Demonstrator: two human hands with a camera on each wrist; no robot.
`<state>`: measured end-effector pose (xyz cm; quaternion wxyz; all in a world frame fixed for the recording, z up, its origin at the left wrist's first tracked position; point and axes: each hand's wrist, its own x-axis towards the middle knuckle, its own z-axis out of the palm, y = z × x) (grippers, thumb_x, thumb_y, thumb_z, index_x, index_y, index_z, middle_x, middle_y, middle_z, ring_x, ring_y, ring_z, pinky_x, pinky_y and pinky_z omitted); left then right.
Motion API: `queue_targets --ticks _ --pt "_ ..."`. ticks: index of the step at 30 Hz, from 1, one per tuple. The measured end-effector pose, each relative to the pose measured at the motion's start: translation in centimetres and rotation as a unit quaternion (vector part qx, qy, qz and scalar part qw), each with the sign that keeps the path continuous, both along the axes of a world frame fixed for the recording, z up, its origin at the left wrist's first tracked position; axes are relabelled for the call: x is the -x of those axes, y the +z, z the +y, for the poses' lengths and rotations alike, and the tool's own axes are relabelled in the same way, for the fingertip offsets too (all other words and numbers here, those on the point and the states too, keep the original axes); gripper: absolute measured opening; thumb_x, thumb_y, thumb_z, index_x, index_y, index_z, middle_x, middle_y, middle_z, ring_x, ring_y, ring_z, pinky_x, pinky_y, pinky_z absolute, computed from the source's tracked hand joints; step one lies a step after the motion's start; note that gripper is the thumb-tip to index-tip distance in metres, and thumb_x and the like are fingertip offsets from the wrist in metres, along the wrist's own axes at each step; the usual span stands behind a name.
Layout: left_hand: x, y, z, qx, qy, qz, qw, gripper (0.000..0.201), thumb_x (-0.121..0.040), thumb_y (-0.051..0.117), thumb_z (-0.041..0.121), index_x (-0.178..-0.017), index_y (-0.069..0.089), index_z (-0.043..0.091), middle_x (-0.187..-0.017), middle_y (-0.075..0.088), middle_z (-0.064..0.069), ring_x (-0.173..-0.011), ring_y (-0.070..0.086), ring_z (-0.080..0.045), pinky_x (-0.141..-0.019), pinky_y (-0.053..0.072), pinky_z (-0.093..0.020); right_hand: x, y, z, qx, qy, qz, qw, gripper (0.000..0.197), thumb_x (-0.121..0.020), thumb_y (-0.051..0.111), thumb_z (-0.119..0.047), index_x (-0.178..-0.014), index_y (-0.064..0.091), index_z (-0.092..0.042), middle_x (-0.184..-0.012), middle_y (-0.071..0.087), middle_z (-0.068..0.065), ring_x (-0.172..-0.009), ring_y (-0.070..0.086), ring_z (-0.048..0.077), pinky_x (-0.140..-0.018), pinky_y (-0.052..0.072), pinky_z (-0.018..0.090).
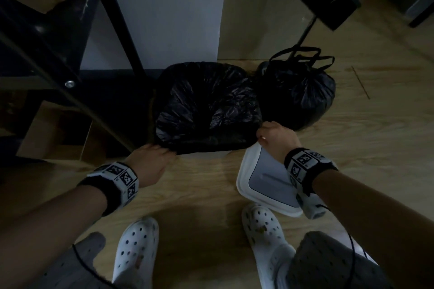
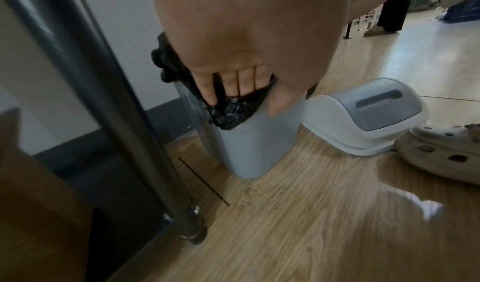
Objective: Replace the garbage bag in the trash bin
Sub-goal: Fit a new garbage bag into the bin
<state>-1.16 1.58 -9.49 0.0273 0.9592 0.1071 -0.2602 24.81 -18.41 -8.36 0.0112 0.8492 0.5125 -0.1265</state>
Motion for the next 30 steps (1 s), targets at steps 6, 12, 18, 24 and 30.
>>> queue_targets --ticks 6,12,18,24,30 --pt "-2.2 -1.5 -1.6 -0.038 0.019 0.037 0.998 0.047 -0.095 0.032 0.010 -0.142 0.030 0.017 -0.140 0.047 -0.003 -0.119 0.050 -0.027 -0.098 0.042 -0.039 -0.2 -1.8 2.1 0.066 -0.100 0.073 0.990 0.017 -0.089 0.051 -0.016 -0.099 0.063 -0.011 -0.114 0.059 0.011 -0.106 0.056 0.032 -0.078 0.047 0.036" --pt "-2.1 -1.4 -2.2 -0.020 0.044 0.036 0.998 0.055 -0.095 0.032 0.009 -0.147 0.018 0.020 -0.148 0.039 -0.003 -0.130 0.043 -0.026 -0.106 0.035 -0.038 -0.4 -1.4 1.5 0.046 -0.128 0.099 0.986 0.018 -0.088 0.052 -0.016 -0.099 0.064 -0.008 -0.113 0.060 0.012 -0.102 0.058 0.033 -0.076 0.046 0.033" --pt "-1.8 -0.1 -3.5 0.042 0.025 -0.040 0.998 0.052 -0.097 0.034 0.018 -0.147 0.020 0.025 -0.148 0.037 0.003 -0.134 0.037 -0.020 -0.108 0.030 -0.033 0.0 -1.0 0.1 -0.004 -0.106 0.107 0.989 0.034 -0.086 0.057 -0.018 -0.118 0.048 -0.012 -0.123 0.047 0.008 -0.105 0.056 0.032 -0.080 0.050 0.041" --pt "-2.7 -1.2 -4.9 0.042 0.059 -0.009 0.997 0.054 -0.096 0.037 0.017 -0.147 0.020 0.023 -0.149 0.035 -0.001 -0.136 0.033 -0.022 -0.108 0.032 -0.036 0.6 -2.2 0.5 0.046 -0.127 0.101 0.986 0.023 -0.091 0.050 -0.025 -0.099 0.067 -0.012 -0.104 0.066 0.012 -0.094 0.062 0.033 -0.074 0.051 0.037" --pt "-3.8 -1.9 -4.9 0.010 0.086 0.076 0.993 0.059 -0.094 0.038 0.011 -0.148 0.015 0.017 -0.153 0.028 -0.005 -0.138 0.030 -0.026 -0.110 0.029 -0.042 0.0 -3.3 1.4 0.083 -0.177 0.133 0.972 0.022 -0.088 0.055 -0.029 -0.091 0.066 -0.009 -0.093 0.067 0.011 -0.089 0.064 0.032 -0.072 0.052 0.036"
